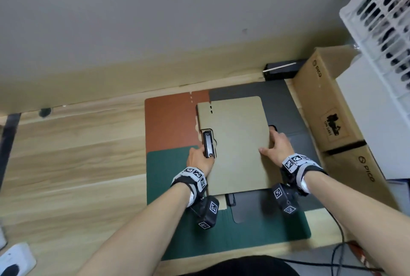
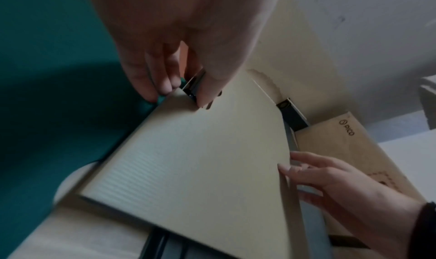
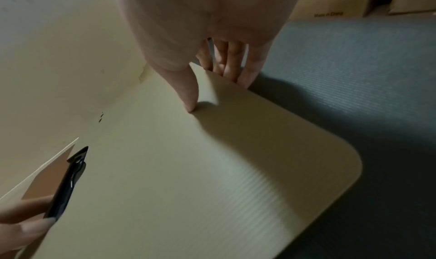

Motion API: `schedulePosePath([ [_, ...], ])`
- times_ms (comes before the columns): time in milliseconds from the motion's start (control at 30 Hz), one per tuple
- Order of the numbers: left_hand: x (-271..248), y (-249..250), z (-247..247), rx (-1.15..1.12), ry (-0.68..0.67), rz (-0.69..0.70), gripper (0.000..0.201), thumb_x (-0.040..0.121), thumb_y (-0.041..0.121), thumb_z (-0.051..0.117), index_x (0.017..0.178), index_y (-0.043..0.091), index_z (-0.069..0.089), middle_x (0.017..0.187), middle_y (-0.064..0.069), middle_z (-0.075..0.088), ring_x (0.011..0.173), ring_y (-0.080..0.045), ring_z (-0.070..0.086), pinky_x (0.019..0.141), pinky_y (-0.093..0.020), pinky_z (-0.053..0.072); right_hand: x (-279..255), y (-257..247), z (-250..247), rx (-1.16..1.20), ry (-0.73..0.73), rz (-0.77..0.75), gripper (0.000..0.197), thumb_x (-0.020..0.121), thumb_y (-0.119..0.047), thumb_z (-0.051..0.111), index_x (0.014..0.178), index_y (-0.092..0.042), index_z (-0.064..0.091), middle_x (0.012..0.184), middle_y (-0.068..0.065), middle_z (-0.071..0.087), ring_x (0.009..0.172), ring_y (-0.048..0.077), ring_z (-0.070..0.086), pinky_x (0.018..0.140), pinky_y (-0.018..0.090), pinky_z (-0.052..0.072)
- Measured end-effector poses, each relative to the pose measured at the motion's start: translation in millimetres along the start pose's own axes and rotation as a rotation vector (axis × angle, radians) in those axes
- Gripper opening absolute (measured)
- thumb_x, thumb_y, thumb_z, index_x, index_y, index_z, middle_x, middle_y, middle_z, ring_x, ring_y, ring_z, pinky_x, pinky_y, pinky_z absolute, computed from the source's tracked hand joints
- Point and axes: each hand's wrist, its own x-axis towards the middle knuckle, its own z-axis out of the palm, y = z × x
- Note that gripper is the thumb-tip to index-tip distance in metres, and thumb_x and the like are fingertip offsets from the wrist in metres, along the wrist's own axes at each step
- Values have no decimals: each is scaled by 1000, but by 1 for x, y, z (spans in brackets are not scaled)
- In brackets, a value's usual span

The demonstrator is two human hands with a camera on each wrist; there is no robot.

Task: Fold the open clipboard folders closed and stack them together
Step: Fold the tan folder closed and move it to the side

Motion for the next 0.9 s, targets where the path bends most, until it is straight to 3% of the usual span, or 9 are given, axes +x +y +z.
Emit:
schedulePosePath([
  [100,3,-5,5,50,13,6,38,86,28,59,124,23,58,112,-12,47,100,-34,57,86,-33,48,2,2,7,-28,25,14,66,80,-31,73,135,-19,39,123,13,43,118,33,43,98,40,39],
  [233,7,-8,10,-71,-2,2,30,84,20,59,113,22,63,103,-10,59,95,-29,61,84,-31,49,6,-2,10,-95,6,53,66,79,-36,73,135,-18,42,130,15,40,125,36,34,104,40,34],
  [333,11,-6,8,-220,-30,-67,48,81,15,64,129,15,54,108,-7,67,102,-26,64,94,-35,50,7,-8,9,-71,11,81,70,76,-34,76,136,-19,42,125,15,50,122,38,39,101,42,37],
  [433,13,-7,-1,-336,-38,-113,59,83,11,69,137,4,47,104,-9,64,99,-25,62,91,-27,48,7,-14,6,-8,11,95,69,73,-30,81,134,-17,50,124,14,55,122,35,43,103,40,38],
  [533,11,-17,-20,-391,-37,-133,65,83,11,71,141,4,44,125,-17,60,113,-28,60,95,-28,45,3,-30,11,49,15,90,60,67,-30,86,121,-19,61,117,8,64,116,33,52,104,43,44],
  [633,12,-38,-49,-426,-8,-127,65,81,11,73,140,6,46,136,-13,56,122,-27,56,107,-36,43,0,-55,31,51,3,80,69,60,-40,87,119,-18,60,114,5,66,113,31,56,101,46,47],
  [733,11,-72,-86,-434,51,-117,63,84,9,71,141,5,46,137,-10,55,127,-26,52,109,-32,38,-5,-86,64,50,11,51,82,50,-55,83,120,-18,60,113,2,67,110,27,58,101,43,47],
  [833,13,-118,-122,-450,96,-144,64,83,12,72,141,8,46,136,-2,55,126,-24,52,110,-34,38,-20,-131,100,46,2,-5,82,56,-48,87,124,-13,57,118,4,64,115,28,55,103,43,45],
  [900,15,-153,-142,-475,139,-156,53,83,7,71,133,9,55,129,0,61,114,-21,58,101,-30,43,-34,-163,126,63,-18,-43,78,61,-39,89,126,-12,54,118,5,62,118,28,53,105,44,44],
])
